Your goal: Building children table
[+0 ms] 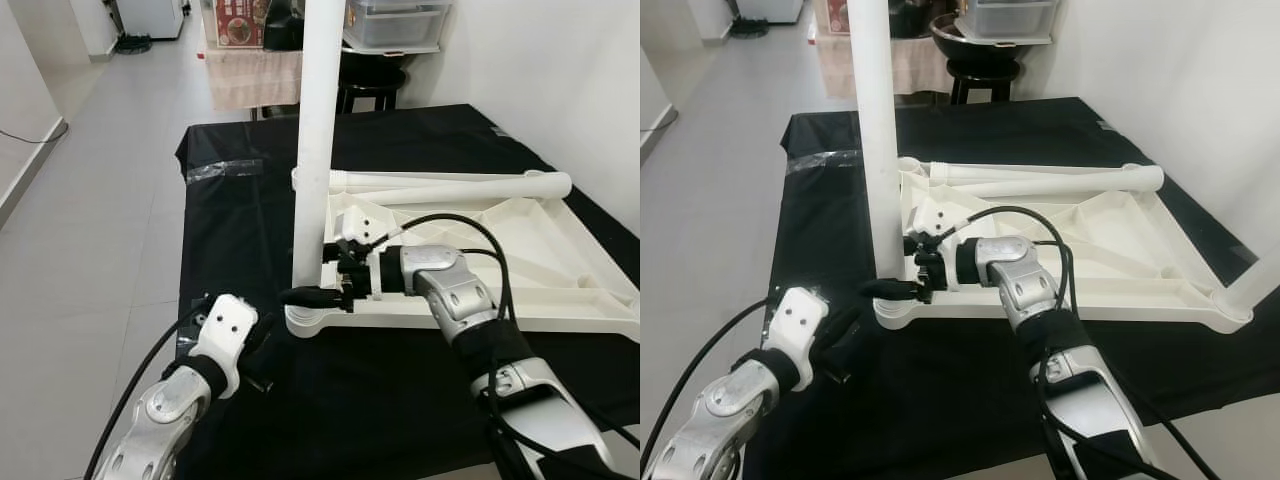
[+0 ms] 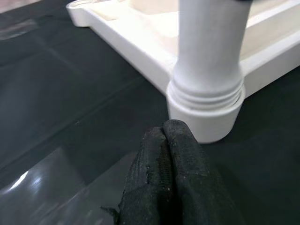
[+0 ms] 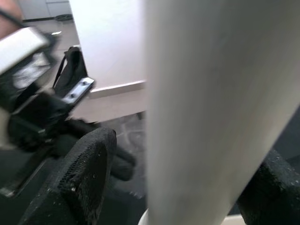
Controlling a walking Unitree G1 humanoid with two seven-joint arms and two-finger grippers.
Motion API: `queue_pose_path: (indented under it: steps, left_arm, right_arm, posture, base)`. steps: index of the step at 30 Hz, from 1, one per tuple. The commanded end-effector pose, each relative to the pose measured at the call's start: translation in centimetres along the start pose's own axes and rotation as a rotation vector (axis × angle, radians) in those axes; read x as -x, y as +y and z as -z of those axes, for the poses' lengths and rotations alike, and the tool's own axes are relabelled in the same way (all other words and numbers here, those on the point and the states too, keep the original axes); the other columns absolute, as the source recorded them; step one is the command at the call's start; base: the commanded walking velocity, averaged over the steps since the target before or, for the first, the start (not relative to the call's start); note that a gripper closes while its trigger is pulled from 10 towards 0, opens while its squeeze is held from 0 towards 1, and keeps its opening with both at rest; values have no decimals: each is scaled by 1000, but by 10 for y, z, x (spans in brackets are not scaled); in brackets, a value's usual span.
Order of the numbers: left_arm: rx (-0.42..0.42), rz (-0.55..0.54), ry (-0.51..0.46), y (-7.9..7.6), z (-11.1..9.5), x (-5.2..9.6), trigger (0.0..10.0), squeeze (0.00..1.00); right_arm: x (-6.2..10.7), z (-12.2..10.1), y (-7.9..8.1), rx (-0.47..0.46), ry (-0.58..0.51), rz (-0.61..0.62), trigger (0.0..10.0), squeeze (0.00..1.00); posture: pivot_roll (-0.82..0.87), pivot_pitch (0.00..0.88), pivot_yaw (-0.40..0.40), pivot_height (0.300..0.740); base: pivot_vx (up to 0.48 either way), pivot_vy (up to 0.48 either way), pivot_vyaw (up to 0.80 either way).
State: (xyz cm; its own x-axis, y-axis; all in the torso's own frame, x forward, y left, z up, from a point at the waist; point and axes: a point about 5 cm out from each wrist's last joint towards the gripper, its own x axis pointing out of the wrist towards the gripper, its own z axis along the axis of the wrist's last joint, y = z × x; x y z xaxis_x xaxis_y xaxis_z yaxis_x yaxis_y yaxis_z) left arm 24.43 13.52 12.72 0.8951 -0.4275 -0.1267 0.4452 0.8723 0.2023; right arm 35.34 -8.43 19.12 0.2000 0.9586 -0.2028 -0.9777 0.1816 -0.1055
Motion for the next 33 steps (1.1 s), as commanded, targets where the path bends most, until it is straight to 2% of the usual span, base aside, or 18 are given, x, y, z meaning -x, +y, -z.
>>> queue_pose_path:
  steps: [1,2,3,11,13,15,16,17,18,19,20,21,22,26,29,30,31,33]
  left_arm:
    - [-11,-58,10,1,0,4,10000,0]
    - [-11,-58,10,1,0,4,10000,0]
    - [-6,-65,8,1,0,4,10000,0]
    - [28,-78,-18,2,-1,5,10000,0]
    - [58,-41,-45,0,-3,5,10000,0]
    - [100,54,-72,-7,-5,5,10000,0]
    - [100,54,-72,-7,-5,5,10000,0]
    - [116,104,-82,-11,-6,7,10000,0]
    - [132,139,-87,-13,-6,8,10000,0]
    - [132,139,-87,-13,-6,8,10000,0]
    - [148,175,-88,-15,-6,9,10000,0]
    - [160,209,-87,-16,-6,11,10000,0]
    - [166,231,-82,-16,-5,11,10000,0]
    - [181,245,-77,-15,-3,10,10000,0]
    - [196,248,-76,-13,-3,7,10000,0]
    - [195,246,-70,-13,-2,6,10000,0]
    - [195,246,-70,-13,-2,6,10000,0]
    - [193,228,-67,-11,0,6,10000,0]
  right_arm:
    - [-1,-1,-5,-14,-33,7,9882,0]
    - [-1,-1,-5,-14,-33,7,9882,0]
    - [-1,-1,-6,-20,-38,-1,0,0]
    - [5,1,-7,-25,-40,-40,0,0]
    - [14,8,-6,-22,-20,-13,0,0]
    - [23,21,-3,-34,23,79,0,0]
    - [23,21,-3,-34,23,79,0,0]
    - [24,32,-1,-82,50,196,0,0]
    - [22,43,1,-146,76,390,0,0]
    - [22,43,1,-146,76,390,0,0]
    - [17,53,10,-276,57,671,0,0]
    - [10,70,44,-355,106,699,0,0]
    - [13,66,54,-316,96,751,0,0]
    - [14,63,54,-257,102,715,0,0]
    - [12,68,48,-281,123,682,0,0]
    - [8,69,49,-293,136,627,10000,0]
    - [8,69,49,-293,136,627,10000,0]
    - [4,66,50,-279,129,524,10000,0]
  posture:
    - [66,52,-46,740]
    - [66,52,-46,740]
    - [66,52,-46,740]
    - [53,54,-41,740]
    - [39,57,-43,740]
    - [32,60,-51,740]
    - [32,60,-51,740]
    - [31,63,-68,740]
    - [31,63,-68,740]
    - [31,63,-68,740]
    - [30,62,-82,740]
    - [38,70,-59,740]
    - [28,69,-45,740]
    - [0,39,-20,740]
    - [16,43,-30,740]
    - [16,34,-27,740]
    - [16,34,-27,740]
    - [20,32,-28,740]
  base:
    - [0,0,0]
    - [0,0,0]
    - [0,0,0]
    - [0,0,0]
    - [0,0,0]
    - [0,0,0]
    - [0,0,0]
    - [0,0,0]
    - [0,0,0]
    - [0,0,0]
    - [0,0,0]
    - [0,0,0]
    - [0,0,0]
    - [0,0,0]
    - [0,0,0]
    - [0,0,0]
    - [0,0,0]
    - [0,0,0]
